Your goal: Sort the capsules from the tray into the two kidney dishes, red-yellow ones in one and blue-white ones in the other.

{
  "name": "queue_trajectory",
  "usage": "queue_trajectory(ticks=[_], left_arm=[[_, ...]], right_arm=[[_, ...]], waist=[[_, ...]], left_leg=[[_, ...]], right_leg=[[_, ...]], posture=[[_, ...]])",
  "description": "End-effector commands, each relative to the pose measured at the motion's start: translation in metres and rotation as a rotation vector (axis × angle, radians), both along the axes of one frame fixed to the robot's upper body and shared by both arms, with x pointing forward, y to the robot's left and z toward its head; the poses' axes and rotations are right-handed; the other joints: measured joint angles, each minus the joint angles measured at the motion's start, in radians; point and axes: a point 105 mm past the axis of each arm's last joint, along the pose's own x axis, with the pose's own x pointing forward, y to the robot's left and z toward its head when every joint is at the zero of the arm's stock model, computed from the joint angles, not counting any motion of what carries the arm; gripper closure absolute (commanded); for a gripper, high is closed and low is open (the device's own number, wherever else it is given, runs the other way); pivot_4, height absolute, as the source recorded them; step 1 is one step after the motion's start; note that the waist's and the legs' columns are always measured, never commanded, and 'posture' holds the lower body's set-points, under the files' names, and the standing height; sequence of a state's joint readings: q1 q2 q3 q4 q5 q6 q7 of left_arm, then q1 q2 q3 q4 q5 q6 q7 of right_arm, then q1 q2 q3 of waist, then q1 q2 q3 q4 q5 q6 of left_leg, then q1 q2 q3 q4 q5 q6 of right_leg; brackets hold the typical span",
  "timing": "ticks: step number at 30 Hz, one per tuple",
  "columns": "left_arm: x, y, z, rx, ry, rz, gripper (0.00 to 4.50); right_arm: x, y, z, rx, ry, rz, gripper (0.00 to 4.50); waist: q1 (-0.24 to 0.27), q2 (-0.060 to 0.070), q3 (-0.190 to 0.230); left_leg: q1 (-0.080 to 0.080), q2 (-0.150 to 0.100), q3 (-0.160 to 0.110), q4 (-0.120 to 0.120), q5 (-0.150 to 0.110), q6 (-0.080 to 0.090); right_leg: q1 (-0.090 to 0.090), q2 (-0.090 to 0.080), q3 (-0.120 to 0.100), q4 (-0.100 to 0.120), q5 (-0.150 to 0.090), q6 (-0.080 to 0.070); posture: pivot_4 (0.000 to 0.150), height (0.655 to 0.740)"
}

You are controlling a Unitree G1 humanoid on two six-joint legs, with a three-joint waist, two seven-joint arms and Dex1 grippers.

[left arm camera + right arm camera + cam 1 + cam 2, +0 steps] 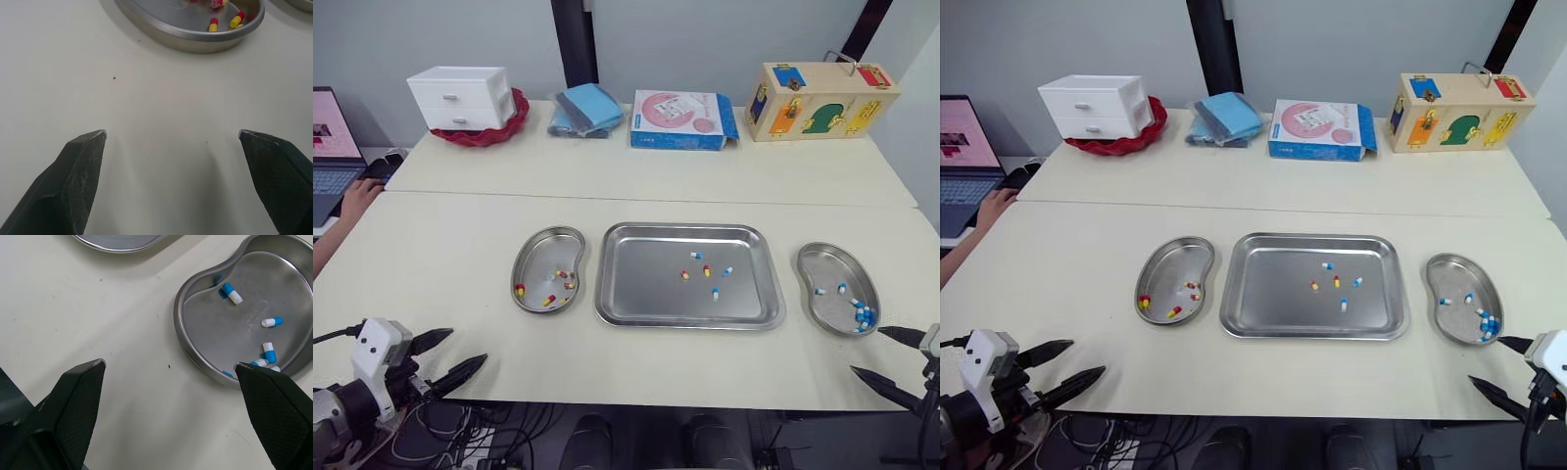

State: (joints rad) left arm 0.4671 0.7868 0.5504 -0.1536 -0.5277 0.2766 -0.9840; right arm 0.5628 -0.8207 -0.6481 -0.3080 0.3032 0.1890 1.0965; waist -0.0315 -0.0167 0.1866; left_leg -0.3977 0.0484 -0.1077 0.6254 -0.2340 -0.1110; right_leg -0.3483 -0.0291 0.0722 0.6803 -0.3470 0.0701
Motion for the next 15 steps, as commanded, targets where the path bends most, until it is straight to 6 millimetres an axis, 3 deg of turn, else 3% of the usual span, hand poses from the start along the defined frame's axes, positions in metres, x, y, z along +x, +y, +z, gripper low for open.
queue_trajectory(ticks=[1, 9, 15], left_arm=[[0.000, -0.004, 0.010, 0.026, -0.036, -0.001, 0.00], [0.001, -0.019, 0.018, 0.050, -0.052, -0.012, 0.00], [0.003, -0.042, 0.033, 0.026, -0.065, -0.091, 0.00]], right_arm=[[0.002, 0.010, 0.003, -0.042, -0.046, 0.086, 0.05], [0.014, 0.064, 0.000, 0.091, -0.139, 0.216, 0.05], [0.028, 0.100, 0.014, 0.226, -0.250, 0.254, 0.05]], waist=[[0.000, 0.000, 0.000], [0.000, 0.000, 0.000], [0.000, 0.000, 0.000]], left_leg=[[0.000, 0.000, 0.000, 0.000, 0.000, 0.000], [0.000, 0.000, 0.000, 0.000, 0.000, 0.000], [0.000, 0.000, -0.001, 0.000, 0.000, 0.000]], right_leg=[[0.000, 0.000, 0.000, 0.000, 0.000, 0.000], [0.000, 0.000, 0.000, 0.000, 0.000, 0.000], [0.001, 0.000, 0.000, 0.001, 0.000, 0.000]], posture=[[0.150, 0.7400], [0.150, 0.7400], [0.150, 0.7400]])
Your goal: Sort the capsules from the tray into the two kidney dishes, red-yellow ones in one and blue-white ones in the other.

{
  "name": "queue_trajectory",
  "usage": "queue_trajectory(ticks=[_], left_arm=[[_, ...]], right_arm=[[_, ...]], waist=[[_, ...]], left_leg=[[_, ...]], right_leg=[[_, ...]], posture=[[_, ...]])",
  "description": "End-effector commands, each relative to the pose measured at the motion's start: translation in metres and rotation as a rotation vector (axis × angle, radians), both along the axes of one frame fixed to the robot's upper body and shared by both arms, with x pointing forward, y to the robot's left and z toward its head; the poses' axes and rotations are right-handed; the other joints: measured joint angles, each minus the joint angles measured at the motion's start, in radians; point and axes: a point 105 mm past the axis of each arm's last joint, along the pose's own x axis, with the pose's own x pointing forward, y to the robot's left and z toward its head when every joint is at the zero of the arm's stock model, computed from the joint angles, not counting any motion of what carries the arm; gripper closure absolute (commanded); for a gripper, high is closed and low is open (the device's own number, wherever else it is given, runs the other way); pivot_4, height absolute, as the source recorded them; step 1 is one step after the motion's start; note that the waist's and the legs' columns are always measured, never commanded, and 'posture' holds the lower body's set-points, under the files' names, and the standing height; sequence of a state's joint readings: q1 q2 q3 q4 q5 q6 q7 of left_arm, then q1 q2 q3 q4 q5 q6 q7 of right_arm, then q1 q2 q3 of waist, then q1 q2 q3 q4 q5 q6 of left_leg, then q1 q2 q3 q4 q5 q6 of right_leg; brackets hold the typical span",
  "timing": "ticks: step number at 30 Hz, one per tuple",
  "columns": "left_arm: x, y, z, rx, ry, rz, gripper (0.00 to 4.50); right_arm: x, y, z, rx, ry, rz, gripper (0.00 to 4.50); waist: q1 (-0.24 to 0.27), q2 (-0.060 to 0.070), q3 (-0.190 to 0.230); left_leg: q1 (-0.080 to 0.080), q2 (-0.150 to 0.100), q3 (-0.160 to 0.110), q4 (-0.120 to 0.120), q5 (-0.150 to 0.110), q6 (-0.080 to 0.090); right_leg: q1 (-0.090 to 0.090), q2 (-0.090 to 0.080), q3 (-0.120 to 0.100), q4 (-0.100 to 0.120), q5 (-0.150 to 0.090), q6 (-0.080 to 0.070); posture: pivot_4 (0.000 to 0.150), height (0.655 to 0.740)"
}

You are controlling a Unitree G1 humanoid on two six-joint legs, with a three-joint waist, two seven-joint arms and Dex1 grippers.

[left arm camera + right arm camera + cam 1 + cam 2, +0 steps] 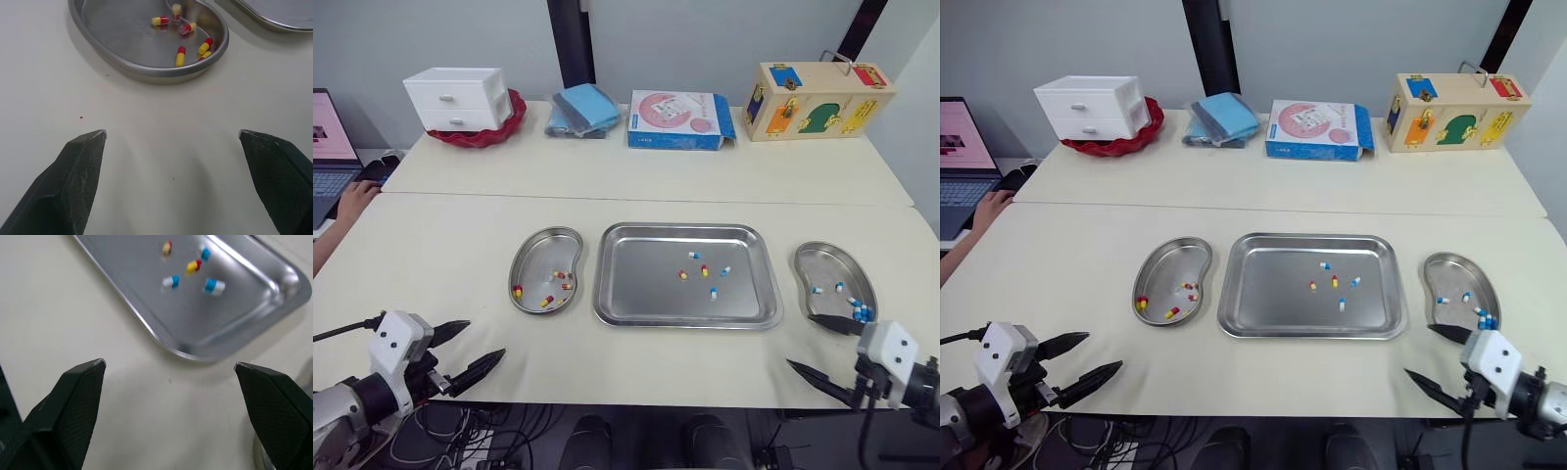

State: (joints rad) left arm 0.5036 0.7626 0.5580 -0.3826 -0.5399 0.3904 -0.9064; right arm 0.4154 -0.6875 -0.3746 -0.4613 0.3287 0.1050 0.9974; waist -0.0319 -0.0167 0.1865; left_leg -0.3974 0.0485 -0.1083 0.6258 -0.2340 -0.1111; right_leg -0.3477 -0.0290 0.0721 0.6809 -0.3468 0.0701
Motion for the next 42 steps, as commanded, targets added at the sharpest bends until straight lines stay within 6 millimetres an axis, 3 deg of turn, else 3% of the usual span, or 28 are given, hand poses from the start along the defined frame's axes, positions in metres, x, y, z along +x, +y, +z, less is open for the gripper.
queue_trajectory(ticks=[1, 9, 18, 25, 29, 35, 42], left_arm=[[0.005, -0.020, 0.021, -0.009, -0.050, -0.078, 0.00], [0.028, -0.087, 0.041, -0.116, -0.129, -0.247, 0.00], [0.076, -0.163, 0.031, -0.143, -0.170, -0.342, 0.00], [0.104, -0.201, 0.012, -0.130, -0.183, -0.399, 0.00], [0.115, -0.225, 0.003, -0.117, -0.192, -0.447, 0.90], [0.133, -0.252, -0.001, -0.102, -0.200, -0.459, 0.90], [0.145, -0.267, -0.007, -0.069, -0.169, -0.461, 0.90]], right_arm=[[0.004, 0.014, 0.013, 0.059, -0.057, 0.016, 0.05], [0.003, 0.017, 0.007, 0.084, -0.045, 0.003, 0.05], [0.007, 0.019, 0.000, 0.094, -0.070, -0.058, 0.05], [0.009, 0.025, -0.001, 0.115, -0.077, -0.078, 0.05], [0.009, 0.026, -0.001, 0.121, -0.077, -0.087, 0.00], [0.007, 0.031, -0.003, 0.120, -0.071, -0.087, 0.00], [0.004, 0.033, -0.004, 0.115, -0.061, -0.091, 0.00]], waist=[[0.001, 0.000, 0.000], [0.005, 0.000, 0.000], [0.004, 0.001, -0.001], [0.002, 0.001, -0.001], [0.003, 0.001, -0.001], [0.003, 0.001, -0.001], [0.002, 0.001, -0.001]], left_leg=[[0.000, 0.000, 0.000, 0.000, 0.000, 0.000], [0.002, 0.000, -0.001, 0.001, 0.000, 0.000], [0.005, -0.001, -0.001, 0.001, 0.000, 0.000], [0.005, -0.001, -0.001, 0.002, 0.000, 0.000], [0.004, -0.001, -0.001, 0.002, 0.000, 0.000], [0.004, -0.001, -0.001, 0.003, 0.000, 0.000], [0.004, -0.001, -0.001, 0.003, 0.000, 0.000]], right_leg=[[0.000, 0.000, 0.000, 0.000, 0.000, 0.000], [0.004, 0.000, -0.001, 0.000, 0.000, 0.000], [0.006, 0.000, 0.000, 0.000, 0.001, 0.001], [0.006, 0.000, 0.000, 0.000, 0.001, 0.001], [0.006, 0.000, 0.000, 0.000, 0.001, 0.001], [0.006, 0.000, -0.001, 0.001, 0.001, 0.001], [0.006, 0.000, -0.001, 0.001, 0.001, 0.001]], posture=[[0.150, 0.7400], [0.150, 0.7400], [0.150, 0.7400], [0.150, 0.7400], [0.150, 0.7400], [0.150, 0.7400], [0.150, 0.7400]])
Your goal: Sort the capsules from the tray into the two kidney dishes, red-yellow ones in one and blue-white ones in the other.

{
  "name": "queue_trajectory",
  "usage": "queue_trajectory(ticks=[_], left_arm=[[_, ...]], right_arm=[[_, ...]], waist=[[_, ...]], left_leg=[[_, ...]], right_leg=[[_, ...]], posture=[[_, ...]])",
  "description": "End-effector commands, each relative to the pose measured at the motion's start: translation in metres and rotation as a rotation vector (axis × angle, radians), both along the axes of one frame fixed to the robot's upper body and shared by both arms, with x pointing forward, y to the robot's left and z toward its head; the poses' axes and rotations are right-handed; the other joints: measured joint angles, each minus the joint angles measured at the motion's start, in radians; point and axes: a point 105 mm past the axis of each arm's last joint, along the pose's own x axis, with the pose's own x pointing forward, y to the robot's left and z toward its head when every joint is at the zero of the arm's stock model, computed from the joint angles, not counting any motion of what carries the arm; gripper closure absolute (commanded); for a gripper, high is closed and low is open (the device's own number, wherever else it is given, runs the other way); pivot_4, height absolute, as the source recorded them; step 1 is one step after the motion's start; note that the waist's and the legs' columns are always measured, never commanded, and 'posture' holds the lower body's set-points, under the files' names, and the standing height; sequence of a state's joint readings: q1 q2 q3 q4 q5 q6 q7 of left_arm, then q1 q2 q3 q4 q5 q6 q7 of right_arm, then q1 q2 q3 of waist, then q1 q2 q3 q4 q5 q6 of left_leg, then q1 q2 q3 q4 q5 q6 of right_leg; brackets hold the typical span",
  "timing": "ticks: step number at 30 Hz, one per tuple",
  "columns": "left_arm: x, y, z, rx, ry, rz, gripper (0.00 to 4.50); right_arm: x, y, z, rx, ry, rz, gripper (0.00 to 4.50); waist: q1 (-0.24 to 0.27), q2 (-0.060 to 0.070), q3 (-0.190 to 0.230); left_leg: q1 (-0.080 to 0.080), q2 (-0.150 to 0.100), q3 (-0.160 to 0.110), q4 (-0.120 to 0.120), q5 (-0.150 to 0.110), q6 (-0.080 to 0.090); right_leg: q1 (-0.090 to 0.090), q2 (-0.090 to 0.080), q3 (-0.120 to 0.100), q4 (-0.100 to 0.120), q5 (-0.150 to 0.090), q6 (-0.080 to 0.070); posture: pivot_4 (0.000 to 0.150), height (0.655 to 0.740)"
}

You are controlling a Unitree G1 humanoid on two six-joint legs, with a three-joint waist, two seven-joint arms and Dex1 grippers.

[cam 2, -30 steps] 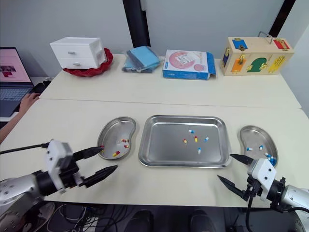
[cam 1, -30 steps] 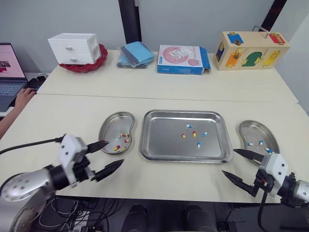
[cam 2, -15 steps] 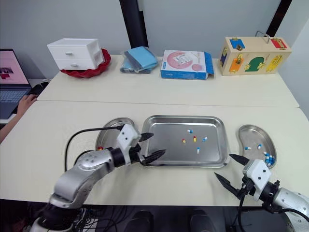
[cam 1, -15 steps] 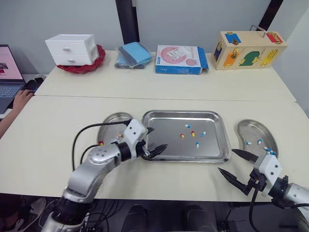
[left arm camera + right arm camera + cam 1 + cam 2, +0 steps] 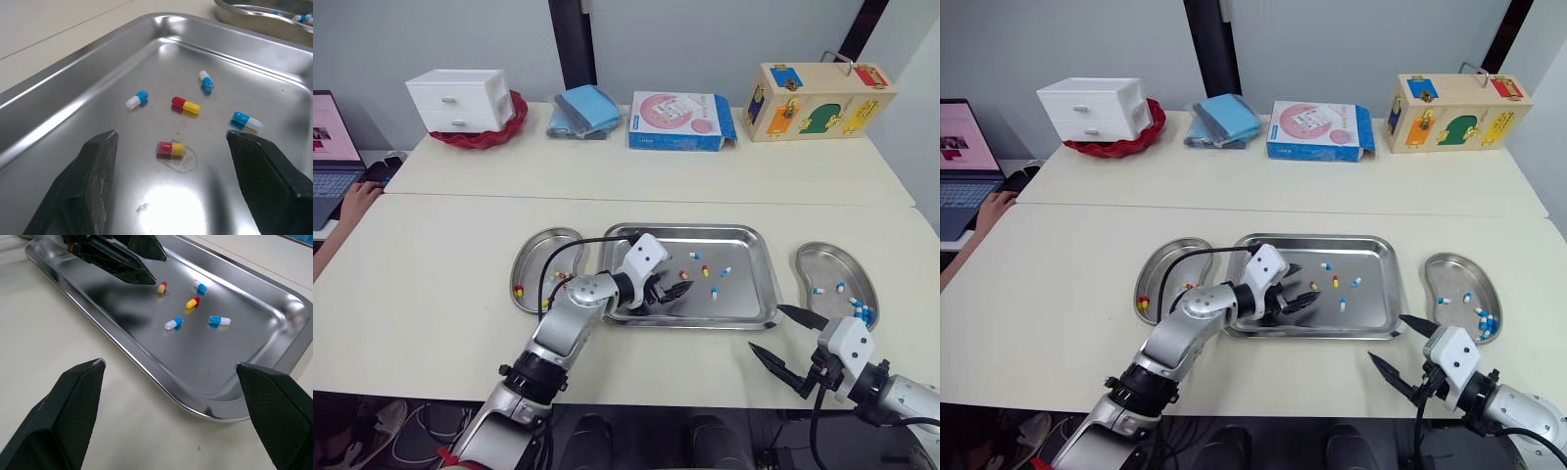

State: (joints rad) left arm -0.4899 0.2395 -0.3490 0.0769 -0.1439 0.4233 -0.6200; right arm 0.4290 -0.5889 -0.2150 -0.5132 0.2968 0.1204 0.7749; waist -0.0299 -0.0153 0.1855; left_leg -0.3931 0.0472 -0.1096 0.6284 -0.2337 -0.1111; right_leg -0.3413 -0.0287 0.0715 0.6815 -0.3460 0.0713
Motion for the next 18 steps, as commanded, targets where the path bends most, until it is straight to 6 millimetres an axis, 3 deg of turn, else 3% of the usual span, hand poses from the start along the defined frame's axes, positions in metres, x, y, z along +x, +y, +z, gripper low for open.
queue_trajectory(ticks=[1, 5, 7, 16, 18], left_arm=[[0.004, -0.008, 0.003, 0.015, -0.021, -0.015, 0.90], [0.004, -0.013, -0.003, 0.038, -0.002, -0.030, 0.90], [0.005, -0.016, -0.005, 0.041, 0.007, -0.031, 1.25], [0.004, -0.019, -0.011, 0.065, 0.014, -0.046, 4.05], [0.005, -0.019, -0.010, 0.065, 0.008, -0.047, 4.10]], right_arm=[[-0.002, 0.005, 0.011, -0.005, -0.041, 0.013, 0.00], [-0.003, 0.005, 0.011, -0.007, -0.038, 0.008, 0.00], [-0.003, 0.005, 0.011, -0.006, -0.036, 0.006, 0.00], [-0.005, 0.007, 0.010, -0.004, -0.027, 0.007, 0.00], [-0.005, 0.007, 0.010, -0.005, -0.027, 0.006, 0.00]], waist=[[0.000, 0.000, 0.000], [0.001, 0.000, 0.000], [0.001, 0.000, 0.000], [0.001, 0.000, 0.000], [0.001, 0.000, 0.000]], left_leg=[[0.000, 0.000, 0.000, 0.000, 0.000, 0.000], [0.000, 0.000, 0.000, 0.000, 0.000, 0.000], [0.000, 0.000, 0.000, 0.000, 0.000, 0.000], [0.000, 0.000, 0.000, 0.000, 0.000, 0.000], [0.000, 0.000, 0.000, 0.000, 0.000, 0.000]], right_leg=[[0.000, 0.000, 0.000, 0.000, 0.000, 0.000], [0.000, 0.000, 0.000, 0.000, 0.000, 0.000], [0.000, 0.000, 0.000, 0.000, 0.000, 0.000], [0.001, 0.000, 0.000, 0.000, 0.000, 0.000], [0.001, 0.000, 0.000, 0.000, 0.000, 0.000]], posture=[[0.150, 0.7400], [0.150, 0.7400], [0.150, 0.7400], [0.150, 0.7400], [0.150, 0.7400]])
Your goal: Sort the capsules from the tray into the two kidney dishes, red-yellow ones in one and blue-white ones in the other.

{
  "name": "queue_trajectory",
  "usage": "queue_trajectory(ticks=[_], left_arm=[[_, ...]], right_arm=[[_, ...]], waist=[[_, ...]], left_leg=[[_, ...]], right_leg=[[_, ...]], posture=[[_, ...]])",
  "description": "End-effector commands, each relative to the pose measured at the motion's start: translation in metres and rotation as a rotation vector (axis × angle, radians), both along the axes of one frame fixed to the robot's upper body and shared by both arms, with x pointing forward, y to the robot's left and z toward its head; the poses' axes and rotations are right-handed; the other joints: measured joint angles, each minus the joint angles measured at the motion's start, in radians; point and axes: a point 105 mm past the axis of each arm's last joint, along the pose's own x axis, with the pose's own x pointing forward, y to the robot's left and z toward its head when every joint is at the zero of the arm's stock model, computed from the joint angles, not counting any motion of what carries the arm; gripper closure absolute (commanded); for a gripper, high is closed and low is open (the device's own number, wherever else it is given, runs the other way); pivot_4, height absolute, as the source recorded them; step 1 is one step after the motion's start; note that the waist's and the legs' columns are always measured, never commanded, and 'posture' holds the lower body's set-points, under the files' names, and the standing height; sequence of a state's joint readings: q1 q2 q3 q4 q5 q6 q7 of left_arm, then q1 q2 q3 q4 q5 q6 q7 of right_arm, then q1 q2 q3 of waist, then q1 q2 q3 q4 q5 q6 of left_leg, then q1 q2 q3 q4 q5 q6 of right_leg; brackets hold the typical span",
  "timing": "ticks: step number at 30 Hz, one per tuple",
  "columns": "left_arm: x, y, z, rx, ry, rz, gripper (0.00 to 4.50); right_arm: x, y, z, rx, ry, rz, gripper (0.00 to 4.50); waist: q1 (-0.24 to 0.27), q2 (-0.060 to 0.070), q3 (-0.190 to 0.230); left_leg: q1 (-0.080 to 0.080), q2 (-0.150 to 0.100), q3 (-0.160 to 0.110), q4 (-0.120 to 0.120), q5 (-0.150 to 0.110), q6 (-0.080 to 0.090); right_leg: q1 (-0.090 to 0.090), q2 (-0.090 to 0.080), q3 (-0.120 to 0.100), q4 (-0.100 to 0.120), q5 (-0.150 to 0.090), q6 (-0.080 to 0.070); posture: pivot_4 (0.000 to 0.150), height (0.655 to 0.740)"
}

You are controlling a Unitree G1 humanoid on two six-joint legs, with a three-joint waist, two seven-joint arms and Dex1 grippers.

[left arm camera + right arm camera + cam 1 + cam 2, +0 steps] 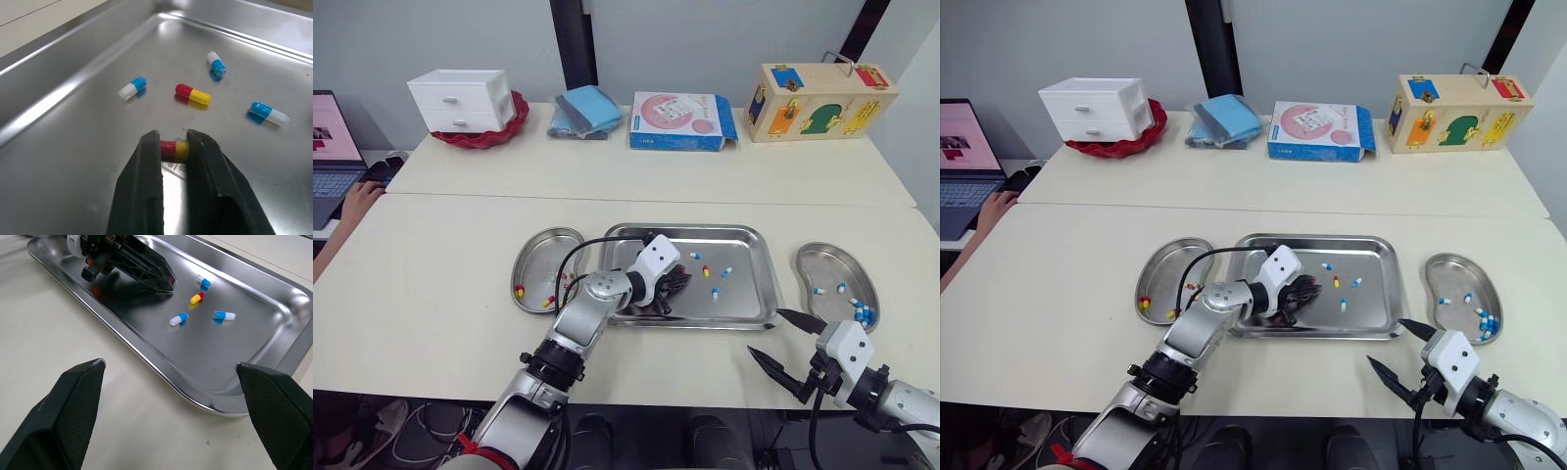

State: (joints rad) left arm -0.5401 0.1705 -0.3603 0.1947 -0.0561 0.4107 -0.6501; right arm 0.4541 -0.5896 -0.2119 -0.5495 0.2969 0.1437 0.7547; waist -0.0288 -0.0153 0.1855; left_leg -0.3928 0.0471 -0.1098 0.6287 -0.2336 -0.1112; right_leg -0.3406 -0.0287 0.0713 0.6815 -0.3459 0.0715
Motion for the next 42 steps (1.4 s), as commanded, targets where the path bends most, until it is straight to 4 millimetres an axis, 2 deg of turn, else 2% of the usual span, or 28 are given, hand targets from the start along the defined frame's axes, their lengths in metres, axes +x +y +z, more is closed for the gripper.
queue_trajectory(ticks=[1, 6, 11, 16, 20, 23, 28, 39, 40, 42], left_arm=[[-0.001, -0.004, 0.004, 0.005, -0.021, -0.025, 4.10], [-0.002, -0.001, 0.016, -0.018, -0.051, -0.032, 4.10], [-0.010, 0.023, 0.052, -0.064, -0.118, -0.002, 4.10], [-0.022, 0.071, 0.072, -0.038, -0.127, 0.103, 4.10], [-0.023, 0.119, 0.082, -0.035, -0.138, 0.276, 4.10], [-0.026, 0.154, 0.080, -0.017, -0.139, 0.402, 4.10], [-0.035, 0.194, 0.074, -0.005, -0.139, 0.562, 4.10], [-0.042, 0.214, 0.061, -0.035, -0.158, 0.681, 4.10], [-0.042, 0.214, 0.062, -0.046, -0.158, 0.681, 3.38], [-0.044, 0.214, 0.062, -0.057, -0.158, 0.677, 2.81]], right_arm=[[0.000, 0.005, 0.010, -0.004, -0.039, 0.016, 0.00], [0.000, 0.005, 0.010, -0.008, -0.041, 0.018, 0.00], [0.003, 0.008, 0.013, -0.016, -0.064, 0.053, 0.00], [0.005, 0.022, 0.014, -0.024, -0.087, 0.158, 0.00], [0.007, 0.041, 0.018, -0.012, -0.101, 0.276, 0.00], [0.007, 0.058, 0.024, 0.003, -0.121, 0.373, 0.00], [0.009, 0.082, 0.032, 0.029, -0.142, 0.496, 0.00], [0.016, 0.098, 0.035, 0.059, -0.142, 0.553, 0.00], [0.016, 0.098, 0.034, 0.059, -0.141, 0.553, 0.00], [0.016, 0.098, 0.034, 0.060, -0.139, 0.553, 0.00]], waist=[[0.000, 0.000, 0.000], [0.000, 0.000, 0.000], [-0.003, 0.000, 0.000], [-0.004, 0.001, -0.001], [-0.002, 0.001, 0.000], [-0.003, 0.001, 0.000], [-0.001, -0.001, 0.000], [0.001, -0.001, 0.001], [0.001, -0.001, 0.001], [0.001, -0.001, 0.001]], left_leg=[[0.000, 0.000, 0.000, 0.000, 0.000, 0.000], [0.000, 0.000, 0.000, 0.000, 0.000, 0.000], [0.000, 0.000, 0.000, 0.000, 0.000, 0.000], [0.001, 0.000, 0.000, 0.000, 0.000, 0.000], [0.001, 0.000, 0.000, 0.000, 0.000, 0.000], [0.001, 0.000, -0.001, 0.000, 0.000, 0.000], [0.000, 0.000, -0.001, 0.000, 0.000, 0.000], [0.000, 0.000, -0.001, 0.000, 0.000, 0.000], [0.000, 0.000, -0.001, 0.000, 0.000, 0.000], [0.000, 0.000, -0.001, 0.000, 0.000, 0.000]], right_leg=[[0.000, 0.000, 0.000, 0.000, 0.000, 0.000], [0.000, 0.000, 0.000, 0.000, 0.000, 0.000], [0.000, 0.000, 0.000, 0.000, 0.000, 0.000], [0.000, 0.000, 0.000, 0.000, 0.000, 0.000], [0.001, 0.000, 0.000, 0.000, 0.000, 0.000], [0.000, 0.000, 0.000, 0.000, 0.000, 0.000], [0.000, 0.000, 0.000, 0.000, 0.000, 0.000], [0.000, 0.000, -0.001, 0.000, 0.000, 0.000], [-0.001, 0.000, -0.001, 0.000, 0.000, 0.000], [-0.001, 0.000, -0.001, 0.000, 0.000, 0.000]], posture=[[0.150, 0.7400], [0.150, 0.7400], [0.150, 0.7400], [0.150, 0.7400], [0.150, 0.7400], [0.150, 0.7400], [0.150, 0.7400], [0.150, 0.7400], [0.150, 0.7400], [0.150, 0.7400]])
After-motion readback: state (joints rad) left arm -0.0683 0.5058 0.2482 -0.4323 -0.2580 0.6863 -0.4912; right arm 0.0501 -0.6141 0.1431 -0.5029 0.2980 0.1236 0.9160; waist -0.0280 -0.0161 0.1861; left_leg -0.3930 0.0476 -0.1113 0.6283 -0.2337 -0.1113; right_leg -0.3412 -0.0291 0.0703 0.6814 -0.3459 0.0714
